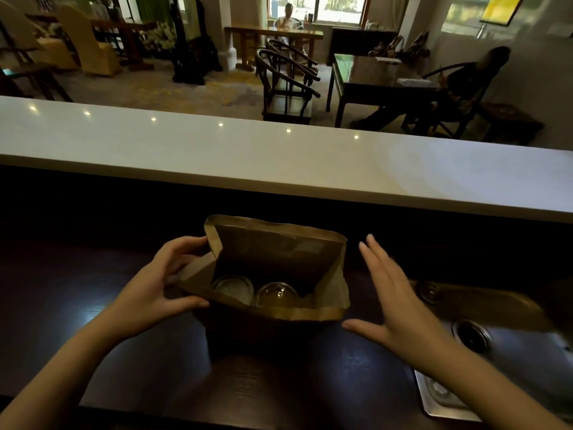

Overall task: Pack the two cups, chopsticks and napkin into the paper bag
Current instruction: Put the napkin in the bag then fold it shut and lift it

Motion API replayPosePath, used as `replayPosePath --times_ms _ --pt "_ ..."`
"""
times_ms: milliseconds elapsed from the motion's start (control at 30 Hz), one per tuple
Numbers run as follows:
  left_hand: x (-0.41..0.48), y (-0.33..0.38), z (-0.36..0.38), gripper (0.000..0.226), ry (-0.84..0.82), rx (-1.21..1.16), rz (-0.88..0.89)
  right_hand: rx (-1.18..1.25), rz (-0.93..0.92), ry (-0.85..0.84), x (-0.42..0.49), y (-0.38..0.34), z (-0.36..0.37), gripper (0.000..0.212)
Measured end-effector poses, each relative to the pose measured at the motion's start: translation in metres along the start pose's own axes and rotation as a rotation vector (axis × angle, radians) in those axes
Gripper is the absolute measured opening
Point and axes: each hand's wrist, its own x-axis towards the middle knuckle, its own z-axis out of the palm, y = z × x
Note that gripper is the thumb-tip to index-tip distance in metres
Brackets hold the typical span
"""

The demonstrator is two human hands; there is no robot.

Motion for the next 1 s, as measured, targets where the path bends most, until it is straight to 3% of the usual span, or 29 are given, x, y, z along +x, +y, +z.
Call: replayPosePath --times_ms 100,200,300,400,500,567,700,1000 --pt "0.0 -0.01 0.002 0.071 0.011 -0.007 -0.02 0.286 0.125 0.054 -0.002 0.005 0.022 0.086" --pt "0.003 -0.02 0.001 0.058 -0.011 -0.023 -0.006 0.451 0.094 0.007 0.003 0.004 0.038 0.051" --pt "0.007 -0.031 0.001 0.019 -0.042 -0.103 -0.042 0.529 0.033 -0.034 0.014 0.007 0.045 0.036" --pt "0.013 -0.042 0.004 0.021 -0.023 -0.273 -0.13 0.604 -0.006 -0.01 0.028 0.004 0.038 0.028" --pt "0.022 -0.046 0.011 0.045 0.069 -0.409 -0.145 0.673 -0.07 0.056 0.038 -0.003 0.032 0.015" --pt "0.028 -0.048 0.016 0.045 0.146 -0.479 -0.138 0.702 -0.086 0.115 0.043 -0.007 0.031 0.019" --pt "0.047 -0.048 0.029 0.015 0.257 -0.57 -0.045 0.785 -0.022 0.295 0.057 -0.012 0.033 0.031" --pt "0.098 -0.03 0.056 0.021 0.37 -0.606 -0.032 1.112 0.169 0.593 0.094 0.012 0.028 0.029"
